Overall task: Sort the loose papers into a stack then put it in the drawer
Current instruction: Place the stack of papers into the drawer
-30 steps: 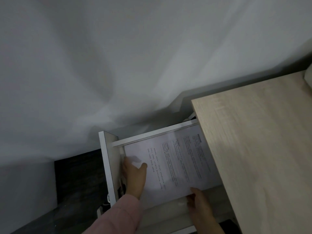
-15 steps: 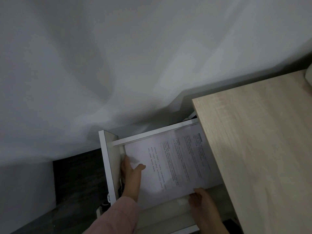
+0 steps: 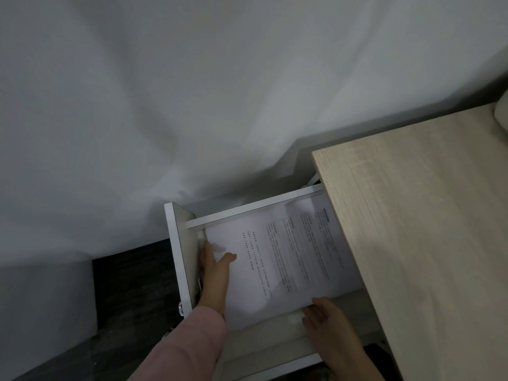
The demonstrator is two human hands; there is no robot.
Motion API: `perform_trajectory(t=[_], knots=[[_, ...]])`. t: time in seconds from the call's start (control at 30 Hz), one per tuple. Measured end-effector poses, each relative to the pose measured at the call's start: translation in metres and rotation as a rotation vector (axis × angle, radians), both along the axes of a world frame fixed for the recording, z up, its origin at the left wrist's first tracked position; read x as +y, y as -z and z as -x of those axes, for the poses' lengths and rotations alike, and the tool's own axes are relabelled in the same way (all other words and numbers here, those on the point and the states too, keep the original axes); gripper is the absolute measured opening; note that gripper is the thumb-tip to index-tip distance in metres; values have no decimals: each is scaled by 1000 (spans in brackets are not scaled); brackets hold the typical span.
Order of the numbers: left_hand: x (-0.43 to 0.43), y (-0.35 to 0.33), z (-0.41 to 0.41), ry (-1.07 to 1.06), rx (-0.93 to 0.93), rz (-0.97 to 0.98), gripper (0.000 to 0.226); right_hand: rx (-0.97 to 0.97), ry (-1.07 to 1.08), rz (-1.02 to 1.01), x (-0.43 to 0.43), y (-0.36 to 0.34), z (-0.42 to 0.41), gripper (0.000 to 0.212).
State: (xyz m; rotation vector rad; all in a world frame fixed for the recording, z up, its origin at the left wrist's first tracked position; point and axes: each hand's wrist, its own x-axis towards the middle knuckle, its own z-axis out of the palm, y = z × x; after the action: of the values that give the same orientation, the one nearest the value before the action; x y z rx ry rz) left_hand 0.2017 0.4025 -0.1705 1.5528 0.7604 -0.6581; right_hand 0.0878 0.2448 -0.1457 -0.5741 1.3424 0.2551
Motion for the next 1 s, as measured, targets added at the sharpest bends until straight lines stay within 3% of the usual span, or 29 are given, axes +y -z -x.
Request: perform_trajectory(t=[0.03,0.1,0.17,0.23,0.33,0.4,0.47,0.63,0.87,1.0], knots=[[-1,-3,0,30,-8,-17,80,5,-4,6,-1,-3,2,2],[-5,-15,2,121,-34,-52,83,-2,-104,55,-3,-12,4,11],[-6,-33,8,261,-105,-101,81,-78,-346,215,-3,-31,3,11],[-4,-54,17,441,-253,-197,77,-252,-639,494,-4,-54,1,29],[11,-73,24,678,-542,-545,75,-549,-971,1106,-20,-81,0,35],[21,-75,23,692,-575,-745,76,-569,-1129,1473,-42,-82,-4,42],[25,-75,20,635,-475,-754,79,-453,-1225,1710,-67,-73,-8,47],[19,-79,17,493,-357,-608,82,-188,-1371,1722,-100,-44,9,54],[-10,-86,12,449,-395,-482,82,-188,-1335,1752,-105,-41,13,49],[-48,-94,15,526,-386,-359,77,-179,-1345,1743,-106,-40,13,49]])
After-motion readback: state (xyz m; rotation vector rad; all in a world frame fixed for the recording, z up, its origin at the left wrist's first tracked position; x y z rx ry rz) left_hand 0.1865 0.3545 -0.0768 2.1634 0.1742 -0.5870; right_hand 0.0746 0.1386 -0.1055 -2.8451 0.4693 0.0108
